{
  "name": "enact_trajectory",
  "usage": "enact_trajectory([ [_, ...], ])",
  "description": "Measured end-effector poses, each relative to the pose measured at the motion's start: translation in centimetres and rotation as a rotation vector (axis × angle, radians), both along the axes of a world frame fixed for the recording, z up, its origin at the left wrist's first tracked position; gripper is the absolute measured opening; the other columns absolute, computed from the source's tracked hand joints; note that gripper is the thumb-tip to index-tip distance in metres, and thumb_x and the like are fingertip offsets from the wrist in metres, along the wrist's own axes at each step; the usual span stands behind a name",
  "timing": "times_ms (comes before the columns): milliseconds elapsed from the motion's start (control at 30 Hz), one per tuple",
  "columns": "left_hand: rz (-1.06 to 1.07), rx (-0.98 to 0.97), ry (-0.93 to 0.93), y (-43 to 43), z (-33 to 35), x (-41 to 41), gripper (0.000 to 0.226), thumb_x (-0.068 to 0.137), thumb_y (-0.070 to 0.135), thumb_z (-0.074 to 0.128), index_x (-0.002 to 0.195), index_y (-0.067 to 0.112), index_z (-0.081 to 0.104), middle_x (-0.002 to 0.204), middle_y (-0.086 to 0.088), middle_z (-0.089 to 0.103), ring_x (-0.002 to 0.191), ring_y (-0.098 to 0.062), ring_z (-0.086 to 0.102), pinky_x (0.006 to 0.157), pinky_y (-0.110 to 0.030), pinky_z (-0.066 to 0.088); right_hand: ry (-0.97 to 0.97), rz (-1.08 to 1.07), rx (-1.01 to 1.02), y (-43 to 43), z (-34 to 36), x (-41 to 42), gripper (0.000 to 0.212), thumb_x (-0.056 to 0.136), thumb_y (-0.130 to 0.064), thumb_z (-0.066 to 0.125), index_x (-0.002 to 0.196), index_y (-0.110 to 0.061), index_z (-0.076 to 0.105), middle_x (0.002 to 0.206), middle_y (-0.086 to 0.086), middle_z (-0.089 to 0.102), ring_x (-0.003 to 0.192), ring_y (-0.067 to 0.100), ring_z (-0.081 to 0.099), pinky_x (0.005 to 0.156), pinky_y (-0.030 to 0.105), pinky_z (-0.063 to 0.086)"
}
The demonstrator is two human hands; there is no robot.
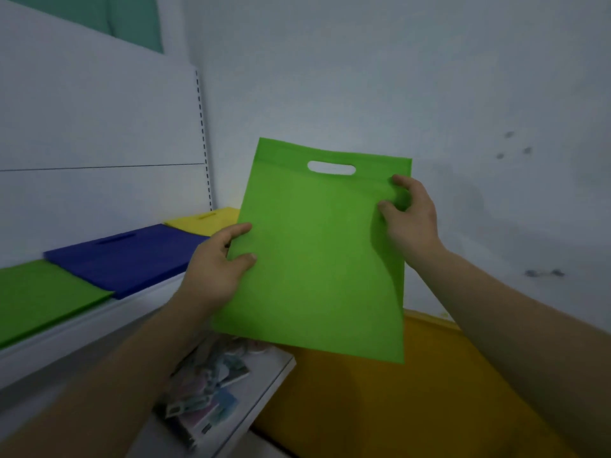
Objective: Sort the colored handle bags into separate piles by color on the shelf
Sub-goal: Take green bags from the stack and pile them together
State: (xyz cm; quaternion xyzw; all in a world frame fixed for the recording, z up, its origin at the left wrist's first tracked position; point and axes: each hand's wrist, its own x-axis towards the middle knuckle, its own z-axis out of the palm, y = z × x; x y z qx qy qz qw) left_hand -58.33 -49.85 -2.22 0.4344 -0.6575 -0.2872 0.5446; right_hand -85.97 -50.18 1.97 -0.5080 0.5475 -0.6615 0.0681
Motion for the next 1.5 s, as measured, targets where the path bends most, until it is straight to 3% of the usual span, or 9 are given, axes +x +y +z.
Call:
enact_trajectory([
  [100, 0.168, -0.017, -0.095, -0.3, 0.2, 3.1, 0.045, 0.085, 0.003, 0.064, 0.123, 0.026, 0.057, 0.11, 0.0, 0.061, 0.087, -0.014, 0.063, 0.083, -0.035, 0.053, -0.016, 0.099, -0.004, -3.3, 0.0, 3.5, 0.044, 0.089, -0.011, 0.059, 0.129, -0.026, 0.05, 0.109, -0.006, 0.053, 0.08, 0.007, 0.055, 0.068, 0.014, 0.045],
  [267, 0.413, -0.063, -0.175, 0.8, 1.3, 10.6, 0.049, 0.081, 0.005, 0.068, 0.124, 0.025, 0.058, 0.115, -0.004, 0.061, 0.102, -0.02, 0.058, 0.095, -0.036, 0.047, -0.016, 0.287, -0.012, -7.5, 0.7, 12.1, 0.046, 0.088, -0.009, 0.059, 0.131, -0.022, 0.05, 0.112, -0.006, 0.051, 0.094, 0.012, 0.054, 0.08, 0.02, 0.043],
  [433, 0.597, -0.035, -0.098, 3.6, 2.5, 18.2, 0.049, 0.082, 0.002, 0.066, 0.12, 0.032, 0.058, 0.095, -0.007, 0.066, 0.073, -0.019, 0.064, 0.072, -0.03, 0.054, 0.003, 0.518, -0.039, -10.4, 1.7, 22.6, 0.045, 0.086, -0.007, 0.059, 0.129, -0.02, 0.051, 0.112, -0.004, 0.053, 0.096, 0.014, 0.056, 0.083, 0.022, 0.046],
  [533, 0.714, -0.017, -0.103, 5.6, 2.8, 22.8, 0.049, 0.082, 0.002, 0.067, 0.122, 0.03, 0.058, 0.096, -0.008, 0.066, 0.074, -0.021, 0.064, 0.074, -0.031, 0.053, 0.006, 0.644, -0.018, -11.3, 1.8, 28.8, 0.044, 0.088, -0.007, 0.058, 0.129, -0.02, 0.051, 0.108, -0.004, 0.054, 0.083, 0.01, 0.056, 0.07, 0.017, 0.044],
  [767, 0.894, 0.134, -0.142, 9.0, 2.2, 29.0, 0.051, 0.082, 0.011, 0.07, 0.129, 0.023, 0.054, 0.106, -0.01, 0.063, 0.071, -0.016, 0.061, 0.07, -0.026, 0.049, 0.115, 0.864, 0.071, -13.0, 1.1, 39.9, 0.047, 0.087, -0.008, 0.058, 0.132, -0.019, 0.049, 0.11, -0.003, 0.051, 0.088, 0.015, 0.056, 0.074, 0.022, 0.043],
  [867, 0.953, 0.277, -0.259, 9.9, 1.9, 30.2, 0.066, 0.079, 0.022, 0.074, 0.139, 0.021, 0.046, 0.126, -0.009, 0.056, 0.091, -0.018, 0.059, 0.084, -0.026, 0.045, 0.298, 0.973, 0.186, -14.1, 0.3, 43.5, 0.057, 0.084, -0.003, 0.055, 0.138, -0.018, 0.045, 0.117, 0.004, 0.053, 0.086, 0.017, 0.056, 0.071, 0.023, 0.043],
  [1067, 0.947, 0.602, -0.56, 10.0, 0.9, 31.5, 0.077, 0.081, 0.037, 0.071, 0.146, 0.018, 0.034, 0.148, -0.006, 0.038, 0.128, -0.019, 0.043, 0.099, -0.021, 0.032, 0.872, 1.012, 0.26, -16.4, -1.7, 47.1, 0.061, 0.088, -0.006, 0.053, 0.145, -0.016, 0.034, 0.144, 0.011, 0.041, 0.125, 0.026, 0.045, 0.093, 0.024, 0.038],
  [1233, 0.954, 0.716, -0.608, 9.5, -0.3, 32.4, 0.078, 0.08, 0.047, 0.068, 0.144, 0.018, 0.037, 0.148, -0.007, 0.038, 0.131, -0.02, 0.041, 0.105, -0.026, 0.031, 1.171, 0.957, 0.256, -17.5, -3.0, 47.9, 0.061, 0.091, -0.017, 0.055, 0.147, -0.014, 0.03, 0.145, 0.014, 0.039, 0.127, 0.028, 0.044, 0.098, 0.027, 0.037],
  [1500, 0.864, 0.619, -0.698, 10.3, -0.3, 31.1, 0.076, 0.078, 0.052, 0.066, 0.143, 0.028, 0.036, 0.151, 0.003, 0.033, 0.135, -0.012, 0.034, 0.105, -0.021, 0.026, 1.429, 0.898, 0.271, -17.8, -3.4, 47.7, 0.063, 0.095, -0.048, 0.045, 0.149, -0.021, 0.026, 0.149, 0.014, 0.031, 0.133, 0.031, 0.036, 0.105, 0.035, 0.033],
])
